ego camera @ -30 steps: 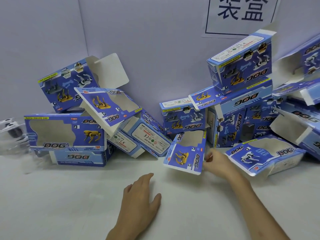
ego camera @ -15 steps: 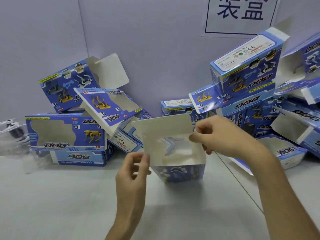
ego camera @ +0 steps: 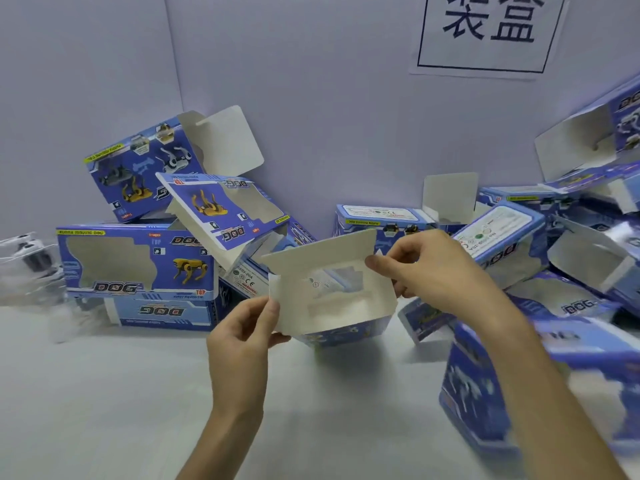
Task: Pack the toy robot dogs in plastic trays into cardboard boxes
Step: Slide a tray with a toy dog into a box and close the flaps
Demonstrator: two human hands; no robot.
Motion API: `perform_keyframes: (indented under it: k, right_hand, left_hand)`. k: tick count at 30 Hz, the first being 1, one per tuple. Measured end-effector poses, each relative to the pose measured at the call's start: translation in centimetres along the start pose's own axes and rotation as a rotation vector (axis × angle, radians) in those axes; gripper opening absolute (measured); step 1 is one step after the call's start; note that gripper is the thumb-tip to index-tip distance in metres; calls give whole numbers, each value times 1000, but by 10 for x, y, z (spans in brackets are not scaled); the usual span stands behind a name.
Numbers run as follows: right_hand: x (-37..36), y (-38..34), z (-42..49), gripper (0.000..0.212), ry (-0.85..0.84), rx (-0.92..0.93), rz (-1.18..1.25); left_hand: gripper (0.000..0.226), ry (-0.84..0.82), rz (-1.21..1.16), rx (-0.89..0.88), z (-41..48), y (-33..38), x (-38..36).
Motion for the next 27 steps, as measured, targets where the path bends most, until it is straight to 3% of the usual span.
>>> perform_keyframes:
  k: [6, 9, 12, 17, 22, 25, 27]
  right_hand:
    - [-16, 24, 4, 19, -130, -93, 152]
    - [-25, 23, 1, 17, -280, -177, 516]
    - [-31, 14, -4, 15, -400, -201, 844]
    - [-31, 16, 1, 19, -341, -244, 897]
    - [-33, 24, 2, 22, -313, -345, 1003]
    - [-33, 25, 0, 30, -311, -377, 1058]
    - [-32, 25, 0, 31, -308, -384, 1085]
  left_hand:
    - [16, -100, -211, 322, 6, -18, -4]
    - [17, -157, -361, 510, 8, -24, -5]
    - [35, -141, -534, 719, 3, -36, -5]
    - [79, -202, -696, 968, -5, -46, -11]
    - [107, -332, -882, 1049, -13, -35, -16]
    - [102, -341, -823, 1036, -15, -38, -15]
    - [86, -350, -670, 927, -11, -40, -13]
Point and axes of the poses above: each hand's wrist, its own z-axis towards the middle knuckle, its own x-axis out of the back of the hand, y = z × x, the point moved 6 cm from there along z, towards the middle knuckle, and after that the axes turned 10 degrees about y, right-handed, at the moved point
